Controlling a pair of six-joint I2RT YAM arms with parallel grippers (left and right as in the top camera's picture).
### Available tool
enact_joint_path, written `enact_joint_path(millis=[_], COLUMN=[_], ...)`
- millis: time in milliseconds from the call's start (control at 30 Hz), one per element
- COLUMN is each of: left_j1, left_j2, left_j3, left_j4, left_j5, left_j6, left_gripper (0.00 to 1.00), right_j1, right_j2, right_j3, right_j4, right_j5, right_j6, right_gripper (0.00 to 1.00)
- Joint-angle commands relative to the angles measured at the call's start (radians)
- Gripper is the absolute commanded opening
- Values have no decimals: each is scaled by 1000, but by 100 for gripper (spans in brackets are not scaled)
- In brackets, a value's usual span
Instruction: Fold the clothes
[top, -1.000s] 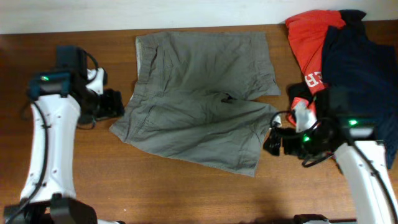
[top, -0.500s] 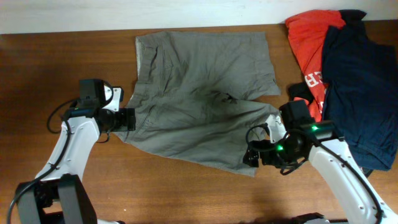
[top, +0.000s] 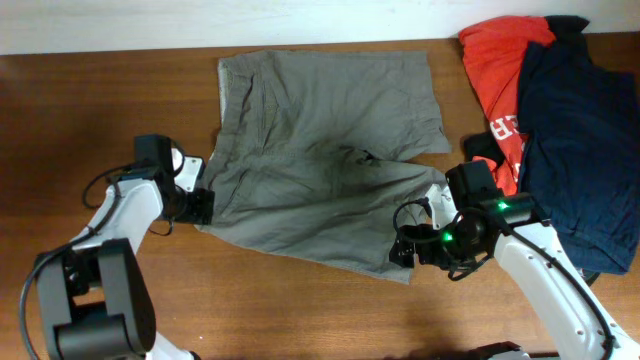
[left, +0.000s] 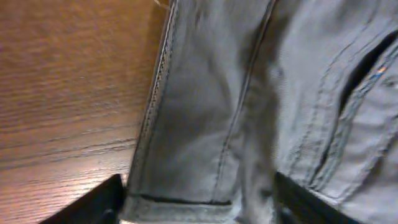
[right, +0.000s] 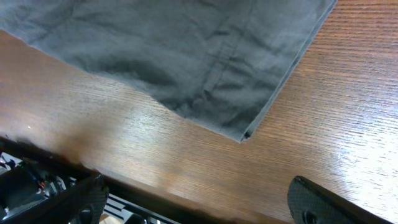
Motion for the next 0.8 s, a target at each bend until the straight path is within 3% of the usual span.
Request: enact_joint_path(millis=[0, 200, 300, 633, 767], left_j1=[6, 6, 6, 45, 63], left_j2=[10, 10, 10, 8, 8], left_j3=[-5, -5, -5, -4, -4], left_j4=[-10, -41, -58, -59, -58], left_j5=[-10, 60, 169, 106, 114], left_j6=[20, 14, 13, -219, -240], left_gripper=[68, 45, 0, 0, 0], right_j1=[7, 7, 7, 7, 8], right_j2=[5, 5, 5, 5, 5], right_j3=[-9, -15, -19, -63, -130], right_j4=[3, 3, -6, -27, 53], right_j5=[-12, -12, -12, 38, 52], right_j6=[5, 5, 11, 111, 126], right_gripper=[97, 96, 93, 87, 84])
